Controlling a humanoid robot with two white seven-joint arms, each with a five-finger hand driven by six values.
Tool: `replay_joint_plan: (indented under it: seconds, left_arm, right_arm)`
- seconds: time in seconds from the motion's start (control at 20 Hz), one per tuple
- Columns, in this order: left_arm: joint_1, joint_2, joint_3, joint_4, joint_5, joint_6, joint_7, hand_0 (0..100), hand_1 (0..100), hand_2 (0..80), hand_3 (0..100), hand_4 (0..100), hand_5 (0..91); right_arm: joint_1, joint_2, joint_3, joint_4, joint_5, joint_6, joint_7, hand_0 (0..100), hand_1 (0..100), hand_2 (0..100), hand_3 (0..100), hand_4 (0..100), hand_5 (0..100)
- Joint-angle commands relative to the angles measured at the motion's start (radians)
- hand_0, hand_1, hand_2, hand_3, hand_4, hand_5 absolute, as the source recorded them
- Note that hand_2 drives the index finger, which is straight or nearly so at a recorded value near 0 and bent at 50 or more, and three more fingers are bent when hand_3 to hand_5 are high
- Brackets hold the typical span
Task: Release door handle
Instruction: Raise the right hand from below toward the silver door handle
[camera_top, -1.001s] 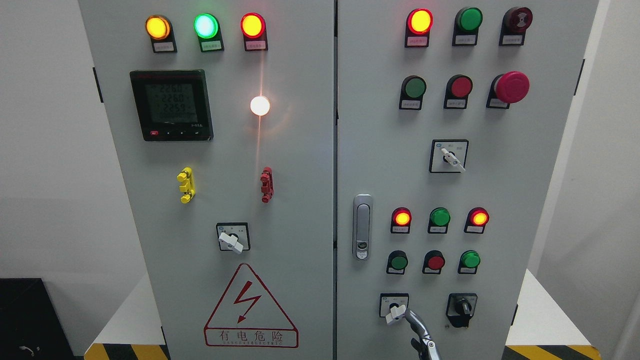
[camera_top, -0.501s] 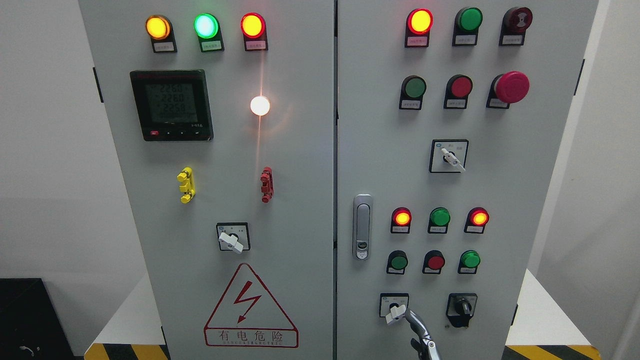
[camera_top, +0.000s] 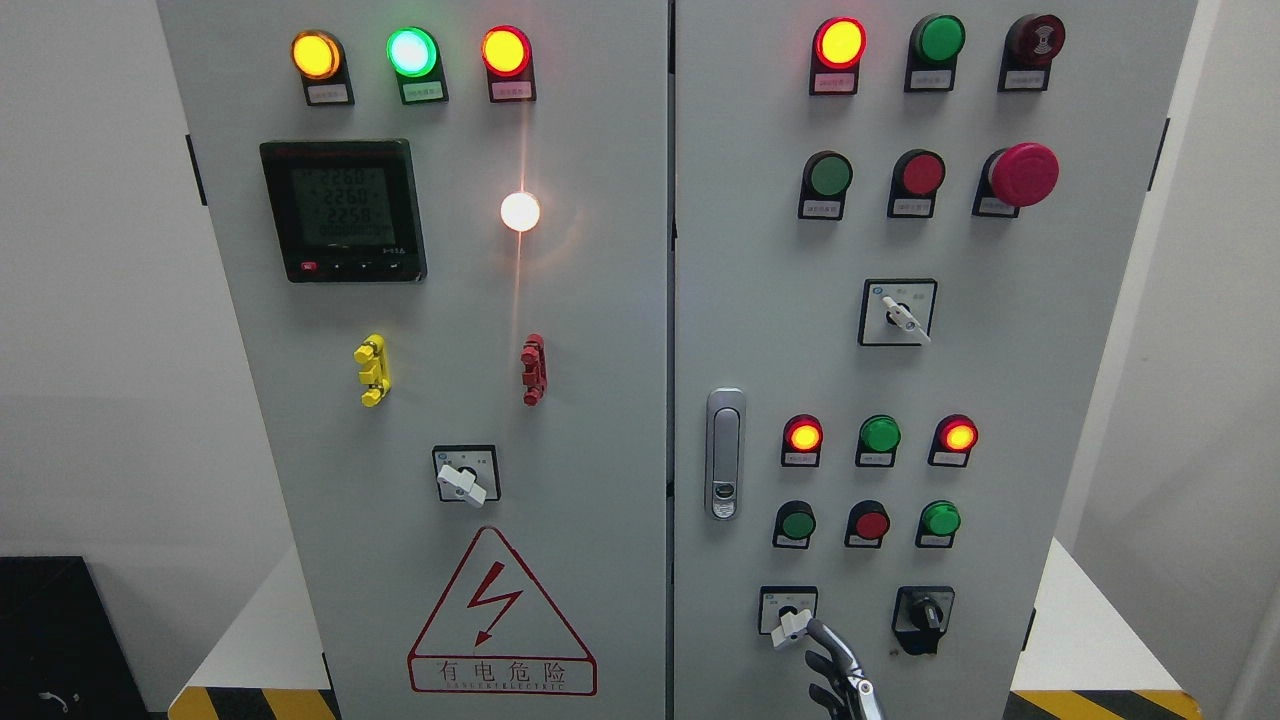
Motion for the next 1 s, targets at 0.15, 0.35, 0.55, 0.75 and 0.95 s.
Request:
replay_joint_plan:
  seconds: [0.15, 0.35, 0.55, 0.75, 0.95]
  left_arm:
    - [0.02, 0.0, 0.0, 0.0, 0.0, 0.0, 0.0, 12, 56, 0.0, 0, 0, 0.0]
    - [0.02, 0.0, 0.0, 0.0, 0.0, 0.0, 0.0, 12, 56, 0.0, 0, 0, 0.0]
    - [0.02, 0.0, 0.0, 0.0, 0.0, 0.0, 0.0, 12, 56, 0.0, 0, 0, 0.0]
    - [0.02, 0.0, 0.0, 0.0, 0.0, 0.0, 0.0, 12, 56, 0.0, 0, 0, 0.0]
    - [0.02, 0.0, 0.0, 0.0, 0.0, 0.0, 0.0, 12, 56, 0.0, 0, 0, 0.0]
  right_arm:
    - [-0.084, 0.0, -0.012, 0.002, 0.186, 0.034, 0.006, 38, 23, 0, 57, 66, 73]
    - [-0.088, 0.0, -0.008, 0.005, 0.326, 0.029, 0.008, 43, 26, 0, 71, 79, 83]
    - [-0.104, 0.0, -0.008, 0.006, 0.41, 0.028, 0.009, 45, 31, 0, 79, 85, 88]
    - [-0.16, 0.0, -0.011, 0.019, 0.482, 0.032, 0.008, 48, 32, 0, 80, 86, 90]
    - [-0.189, 0.0, -0.008, 0.035, 0.558, 0.032, 0.008, 49, 33, 0, 84, 88, 93]
